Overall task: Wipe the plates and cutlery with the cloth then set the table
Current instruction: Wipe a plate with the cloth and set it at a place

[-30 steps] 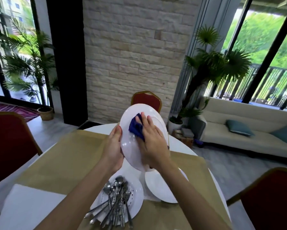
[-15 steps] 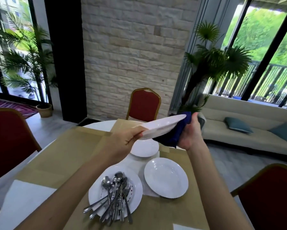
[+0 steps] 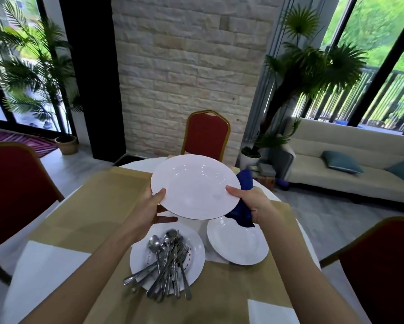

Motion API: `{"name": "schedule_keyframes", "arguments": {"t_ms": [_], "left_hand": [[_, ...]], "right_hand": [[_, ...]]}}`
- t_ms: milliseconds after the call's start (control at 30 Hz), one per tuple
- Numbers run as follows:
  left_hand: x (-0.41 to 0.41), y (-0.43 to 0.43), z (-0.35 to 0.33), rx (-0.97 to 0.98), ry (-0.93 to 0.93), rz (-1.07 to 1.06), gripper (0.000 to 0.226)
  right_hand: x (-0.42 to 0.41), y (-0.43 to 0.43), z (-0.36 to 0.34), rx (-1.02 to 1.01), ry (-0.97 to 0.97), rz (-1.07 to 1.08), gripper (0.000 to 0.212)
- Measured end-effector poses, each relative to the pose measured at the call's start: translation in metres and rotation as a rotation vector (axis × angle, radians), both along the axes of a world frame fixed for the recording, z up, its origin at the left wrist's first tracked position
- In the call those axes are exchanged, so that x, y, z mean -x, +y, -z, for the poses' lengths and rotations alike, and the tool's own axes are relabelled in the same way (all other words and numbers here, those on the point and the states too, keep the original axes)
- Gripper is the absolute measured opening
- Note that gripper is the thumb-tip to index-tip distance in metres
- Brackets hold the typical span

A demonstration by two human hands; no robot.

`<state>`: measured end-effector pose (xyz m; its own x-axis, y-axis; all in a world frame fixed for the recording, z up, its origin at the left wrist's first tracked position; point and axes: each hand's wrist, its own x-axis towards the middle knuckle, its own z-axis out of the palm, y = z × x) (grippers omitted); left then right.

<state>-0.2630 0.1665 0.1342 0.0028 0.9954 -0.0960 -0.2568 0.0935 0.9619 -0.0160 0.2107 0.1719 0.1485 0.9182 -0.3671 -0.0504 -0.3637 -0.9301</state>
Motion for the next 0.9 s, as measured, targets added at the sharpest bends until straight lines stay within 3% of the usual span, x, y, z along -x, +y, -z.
{"name": "schedule_keyframes", "arguments": {"t_ms": [100,200,300,500,633,767,900], "left_hand": [[0.01,0.009,0.009,0.058,-0.079,-0.045,0.033],[0.022,0.018,0.021,0.127,-0.099,-0.117,0.034],[0.037,0.03,0.036,0.196,-0.145,-0.223,0.035],[0.065,0.061,0.082,0.308,-0.177,-0.392,0.041],[0.079,0.086,0.122,0.388,-0.235,-0.428,0.041],[0.091,0.111,0.159,0.444,-0.148,-0.451,0.041],[0.1,0.13,0.193,0.512,-0.176,-0.445,0.044]], "right_hand": [[0.016,0.013,0.022,-0.091,-0.213,0.075,0.044],[0.035,0.023,0.041,-0.156,-0.483,0.058,0.035],[0.056,0.041,0.054,-0.163,-0.387,-0.007,0.021],[0.094,0.076,0.089,0.069,-0.24,-0.363,0.008],[0.118,0.1,0.123,0.189,-0.221,-0.377,0.019],[0.135,0.123,0.146,0.275,-0.224,-0.356,0.024],[0.142,0.144,0.167,0.338,-0.19,-0.292,0.036]]}}
